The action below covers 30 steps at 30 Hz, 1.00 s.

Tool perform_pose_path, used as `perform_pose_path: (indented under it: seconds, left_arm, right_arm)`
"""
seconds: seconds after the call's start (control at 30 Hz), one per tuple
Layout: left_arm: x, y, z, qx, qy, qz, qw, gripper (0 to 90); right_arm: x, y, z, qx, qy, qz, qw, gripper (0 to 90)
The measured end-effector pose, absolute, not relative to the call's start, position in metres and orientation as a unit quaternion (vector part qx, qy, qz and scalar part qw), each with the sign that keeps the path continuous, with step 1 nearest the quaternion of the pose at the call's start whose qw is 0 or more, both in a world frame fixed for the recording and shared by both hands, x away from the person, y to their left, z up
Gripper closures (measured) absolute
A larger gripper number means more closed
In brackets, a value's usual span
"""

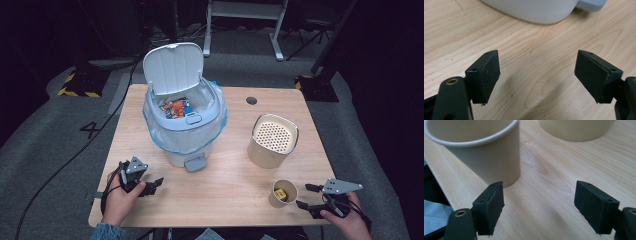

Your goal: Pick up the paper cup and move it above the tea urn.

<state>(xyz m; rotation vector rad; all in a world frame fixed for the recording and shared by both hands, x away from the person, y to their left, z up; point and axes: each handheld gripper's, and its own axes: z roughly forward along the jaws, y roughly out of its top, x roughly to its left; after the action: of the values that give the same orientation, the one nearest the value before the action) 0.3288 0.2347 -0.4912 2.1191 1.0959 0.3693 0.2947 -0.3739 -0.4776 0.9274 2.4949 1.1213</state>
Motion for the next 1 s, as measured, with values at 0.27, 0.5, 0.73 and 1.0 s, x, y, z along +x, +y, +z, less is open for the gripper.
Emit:
perform_pose_path:
  seconds: [0.27, 0.5, 0.73, 1.0]
  left_arm:
    - [0.330, 0.232, -0.500, 0.830, 0.427, 0.141, 0.330, 20.4]
    - [0.331, 0.231, -0.505, 0.831, 0.413, 0.158, 0.339, 15.6]
    - [0.331, 0.231, -0.505, 0.831, 0.413, 0.158, 0.339, 15.6]
    - [0.331, 0.231, -0.505, 0.830, 0.415, 0.156, 0.340, 15.6]
  right_arm:
    - [0.291, -0.362, -0.480, 0.305, 0.866, 0.384, 0.097, 24.3]
    - [0.288, -0.352, -0.478, 0.287, 0.864, 0.402, 0.096, 23.0]
    - [0.285, -0.341, -0.480, 0.280, 0.852, 0.432, 0.094, 21.6]
    - [0.285, -0.327, -0.487, 0.276, 0.835, 0.461, 0.116, 20.8]
